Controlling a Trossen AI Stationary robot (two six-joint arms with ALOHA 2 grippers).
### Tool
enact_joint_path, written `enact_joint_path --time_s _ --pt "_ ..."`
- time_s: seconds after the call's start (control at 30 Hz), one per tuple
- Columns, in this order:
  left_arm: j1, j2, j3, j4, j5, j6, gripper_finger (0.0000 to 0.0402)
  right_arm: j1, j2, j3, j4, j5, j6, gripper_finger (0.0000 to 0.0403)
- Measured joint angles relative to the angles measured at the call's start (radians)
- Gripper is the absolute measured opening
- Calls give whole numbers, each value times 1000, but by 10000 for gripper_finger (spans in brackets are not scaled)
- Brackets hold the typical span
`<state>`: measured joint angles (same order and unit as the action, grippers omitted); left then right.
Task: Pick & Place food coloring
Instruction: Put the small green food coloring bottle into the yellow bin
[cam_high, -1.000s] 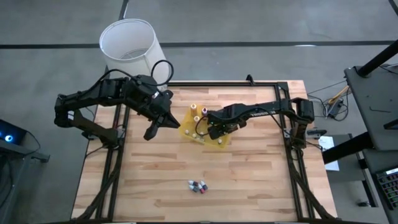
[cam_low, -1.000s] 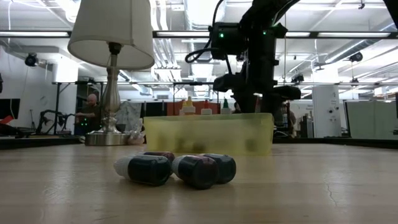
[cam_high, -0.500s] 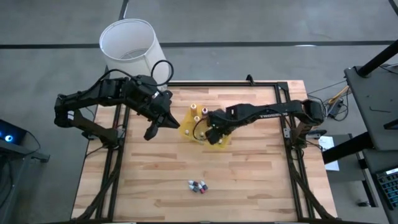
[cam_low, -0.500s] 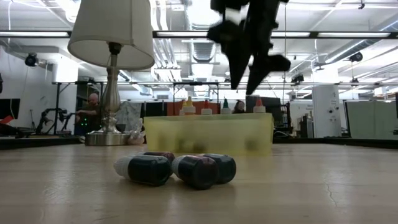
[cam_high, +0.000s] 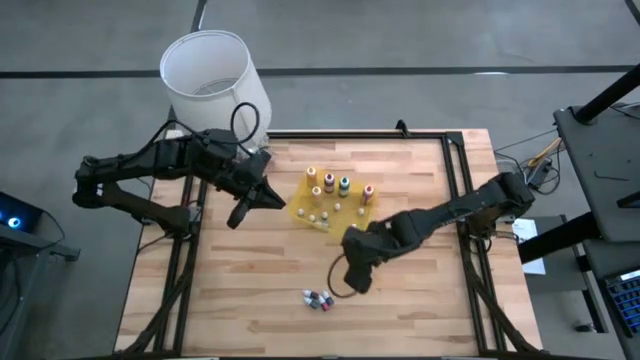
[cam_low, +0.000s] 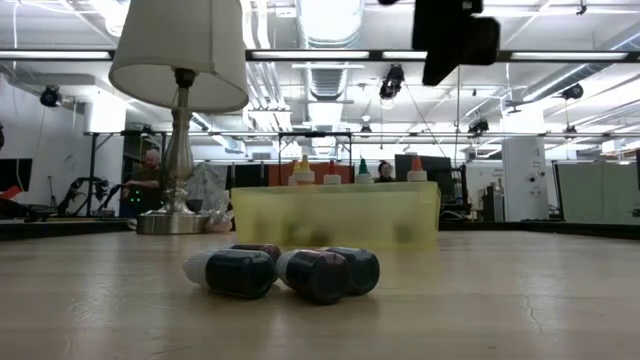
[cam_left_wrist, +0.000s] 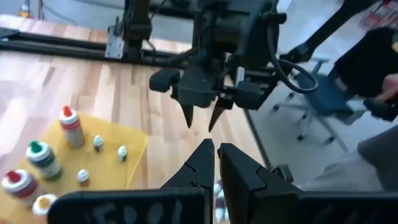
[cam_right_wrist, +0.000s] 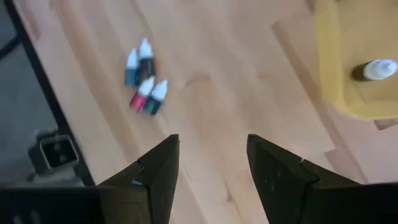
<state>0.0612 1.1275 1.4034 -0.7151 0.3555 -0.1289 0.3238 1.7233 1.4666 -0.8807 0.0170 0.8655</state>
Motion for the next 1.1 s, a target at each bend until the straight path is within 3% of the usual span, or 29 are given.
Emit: enact_joint_path --time_s 0.3,0.5,0.87,1.1 --pt "-1 -186 -322 261 26 -181 0 58 13 -2 8 3 103 180" --pt "-2 -267 -452 403 25 -249 0 76 63 1 82 -34 166 180" --pt "-2 -298 -473 409 25 -245 0 88 248 128 102 -56 322 178" --pt "-2 -297 -473 408 25 -239 0 97 436 352 -29 -82 324 178"
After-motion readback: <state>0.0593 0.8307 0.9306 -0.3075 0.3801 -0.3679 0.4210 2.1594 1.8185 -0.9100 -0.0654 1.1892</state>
